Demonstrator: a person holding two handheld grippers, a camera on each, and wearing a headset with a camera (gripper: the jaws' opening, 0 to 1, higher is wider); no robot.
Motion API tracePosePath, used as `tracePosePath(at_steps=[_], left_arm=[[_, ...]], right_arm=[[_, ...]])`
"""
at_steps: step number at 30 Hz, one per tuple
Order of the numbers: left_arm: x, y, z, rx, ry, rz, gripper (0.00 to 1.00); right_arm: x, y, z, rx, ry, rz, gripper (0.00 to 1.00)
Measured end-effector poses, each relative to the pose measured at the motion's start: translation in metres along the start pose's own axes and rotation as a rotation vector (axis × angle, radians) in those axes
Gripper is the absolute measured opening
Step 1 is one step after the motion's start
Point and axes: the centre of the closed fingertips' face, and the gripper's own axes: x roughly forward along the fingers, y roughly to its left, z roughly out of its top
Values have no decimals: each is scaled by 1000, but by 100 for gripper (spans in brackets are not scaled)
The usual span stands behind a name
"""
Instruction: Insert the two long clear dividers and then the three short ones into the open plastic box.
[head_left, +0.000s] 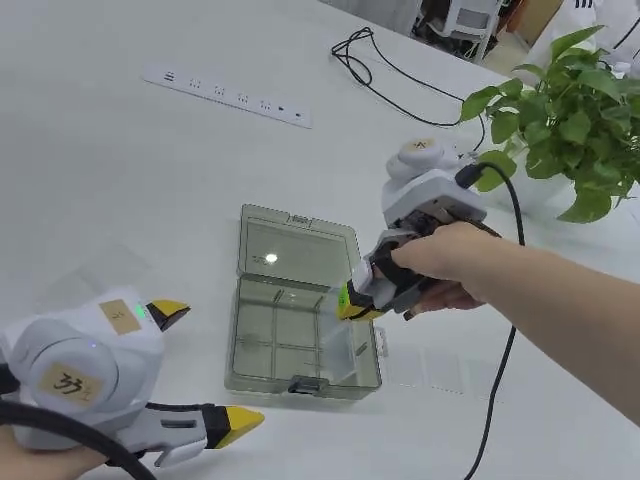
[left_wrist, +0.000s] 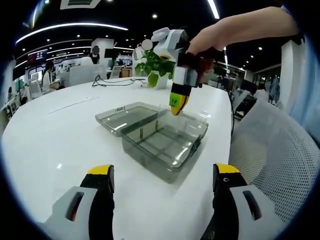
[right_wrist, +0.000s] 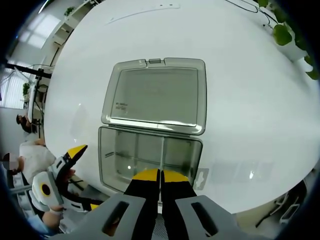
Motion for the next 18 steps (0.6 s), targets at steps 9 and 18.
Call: tracePosePath(at_steps=[9,18], left_arm=[[0,0,0,-2,1,-1,82],[-1,1,-1,-7,2,0,82]], right_arm=[[1,-3,3,-9,1,0,0],[2,-2,3,-11,3,-1,0]])
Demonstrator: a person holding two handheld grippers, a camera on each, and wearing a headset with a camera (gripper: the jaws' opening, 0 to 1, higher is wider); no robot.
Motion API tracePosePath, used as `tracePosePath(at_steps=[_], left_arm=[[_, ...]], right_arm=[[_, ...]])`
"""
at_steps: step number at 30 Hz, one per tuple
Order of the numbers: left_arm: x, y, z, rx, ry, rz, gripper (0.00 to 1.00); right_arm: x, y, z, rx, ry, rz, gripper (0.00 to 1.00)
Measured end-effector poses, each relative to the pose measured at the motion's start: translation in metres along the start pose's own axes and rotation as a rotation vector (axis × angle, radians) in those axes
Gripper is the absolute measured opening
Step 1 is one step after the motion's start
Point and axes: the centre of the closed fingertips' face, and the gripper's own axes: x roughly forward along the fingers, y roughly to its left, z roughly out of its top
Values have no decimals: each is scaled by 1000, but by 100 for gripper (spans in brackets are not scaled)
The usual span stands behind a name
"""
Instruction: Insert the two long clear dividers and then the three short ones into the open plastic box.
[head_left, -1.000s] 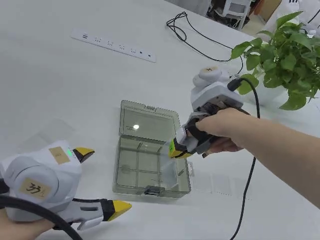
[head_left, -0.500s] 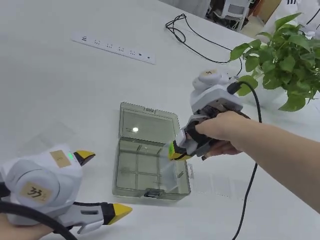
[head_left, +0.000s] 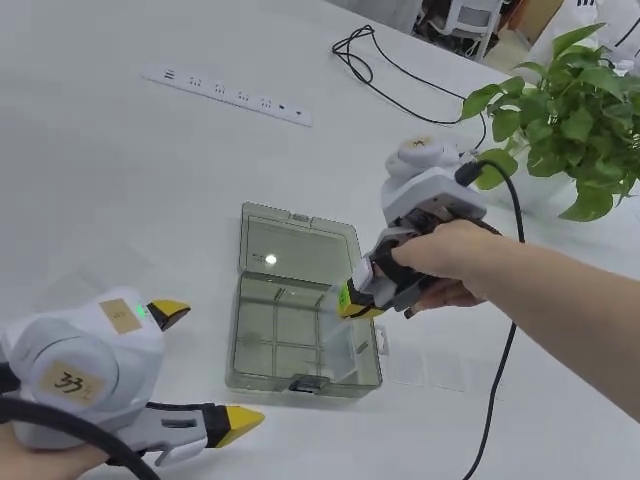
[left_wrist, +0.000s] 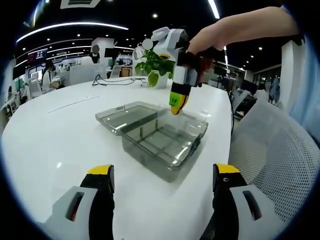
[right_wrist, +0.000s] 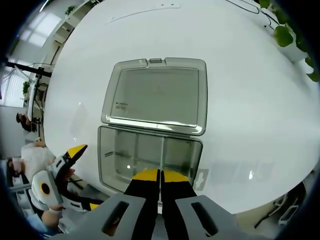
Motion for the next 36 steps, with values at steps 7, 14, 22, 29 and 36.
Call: tracePosePath(at_steps=[7,14,22,29,36], left_arm=[[0,0,0,0,-2,0,82],[-1,0,-2,0,1,-1,82],[-4,3,-2,4,6,12,82],[-8,5,0,10,10,27,82],[-9,2,1,14,15,30,82]], right_arm=[[-2,4,-5,-2,-1,1,0],[-2,5,-6,0,-1,1,1],[-1,4,-3,-7,2,5,1],[0,3,-1,-5,6,13,1],[0,2,0,-5,8,22,1]])
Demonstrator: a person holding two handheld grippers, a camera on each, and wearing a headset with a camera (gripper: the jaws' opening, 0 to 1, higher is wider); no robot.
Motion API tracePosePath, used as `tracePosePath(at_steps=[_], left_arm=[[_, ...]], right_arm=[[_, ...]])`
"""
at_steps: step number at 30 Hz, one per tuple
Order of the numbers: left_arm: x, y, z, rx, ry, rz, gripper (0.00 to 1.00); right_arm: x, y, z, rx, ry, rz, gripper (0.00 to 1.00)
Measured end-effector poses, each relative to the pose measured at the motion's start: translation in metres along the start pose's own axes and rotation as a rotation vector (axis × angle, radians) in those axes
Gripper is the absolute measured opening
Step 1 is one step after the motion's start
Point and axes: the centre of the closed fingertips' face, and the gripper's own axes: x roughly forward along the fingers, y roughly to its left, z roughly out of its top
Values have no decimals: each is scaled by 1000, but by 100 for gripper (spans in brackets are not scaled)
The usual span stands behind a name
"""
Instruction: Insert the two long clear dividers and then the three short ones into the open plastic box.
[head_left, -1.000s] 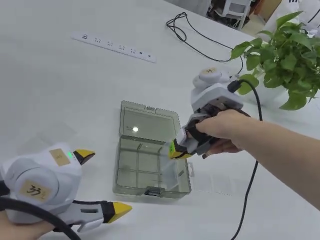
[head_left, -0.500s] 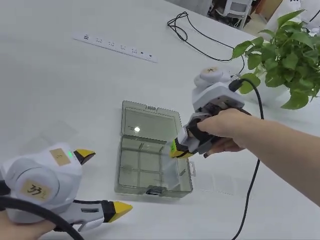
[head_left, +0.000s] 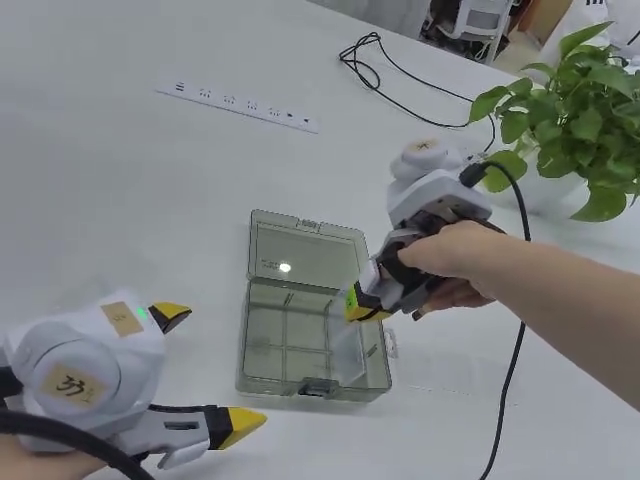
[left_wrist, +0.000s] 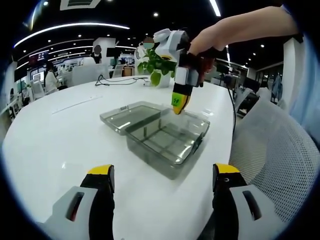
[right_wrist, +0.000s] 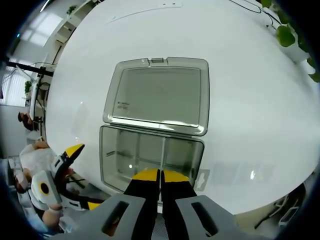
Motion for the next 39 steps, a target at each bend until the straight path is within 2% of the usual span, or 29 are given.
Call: tracePosePath(at_steps=[7,23,30,34,39], left_arm=[[-1,-1,0,1,4,2,82],[1,-3,0,1,8,-7,82],[1,-3,1,-2,4,-7,82],[2,-4,-1,-3,7,-11,82],[2,-5,-3,-6,8,-12,81]], right_arm=[[1,-1,0,23,7,1,1],[7,-6,7,20,8,2,1],[5,-4,7,20,7,-1,1],[2,3,-1,13,3,-7,1],[3,2,1,6,3,-10,1]])
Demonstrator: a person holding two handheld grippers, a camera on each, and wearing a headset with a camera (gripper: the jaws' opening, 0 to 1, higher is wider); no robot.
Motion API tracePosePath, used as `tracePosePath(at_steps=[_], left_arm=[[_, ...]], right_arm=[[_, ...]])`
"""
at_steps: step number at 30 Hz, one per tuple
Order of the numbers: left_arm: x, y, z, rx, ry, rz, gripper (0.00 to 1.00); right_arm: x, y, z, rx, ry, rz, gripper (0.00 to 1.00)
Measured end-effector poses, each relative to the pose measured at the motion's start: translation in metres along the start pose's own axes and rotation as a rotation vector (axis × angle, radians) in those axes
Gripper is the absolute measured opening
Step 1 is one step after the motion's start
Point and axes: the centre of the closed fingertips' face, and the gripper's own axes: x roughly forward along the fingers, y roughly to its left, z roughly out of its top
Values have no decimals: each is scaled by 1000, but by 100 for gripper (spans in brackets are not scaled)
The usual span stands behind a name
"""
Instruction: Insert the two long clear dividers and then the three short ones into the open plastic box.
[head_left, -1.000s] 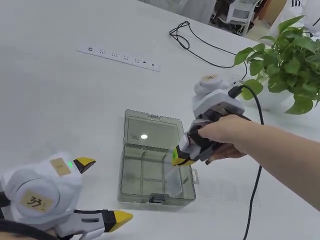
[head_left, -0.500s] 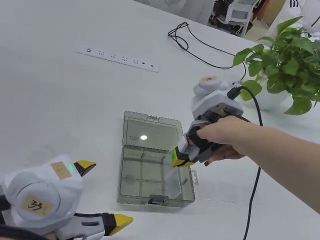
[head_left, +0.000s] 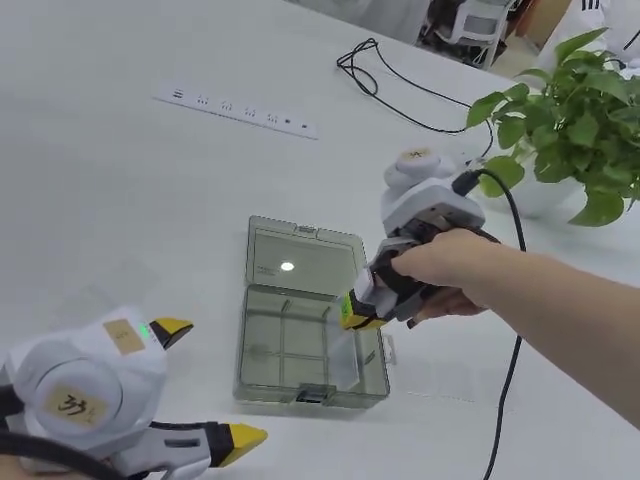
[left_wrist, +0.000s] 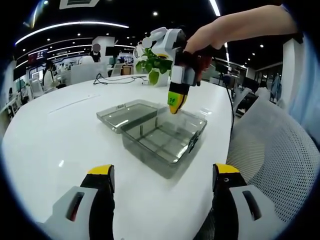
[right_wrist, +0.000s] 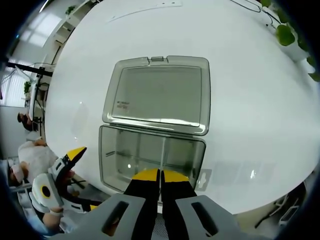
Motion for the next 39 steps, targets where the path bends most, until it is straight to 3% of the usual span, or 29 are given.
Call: tracePosePath(at_steps=[16,39], left_arm=[[-3,6,-2,-12,2,17,82],[-6,8,-4,-9,3,25,81]], right_arm=[[15,-3,0,-11,1,-19,1],[16,0,0,-51,-19,-6,3]])
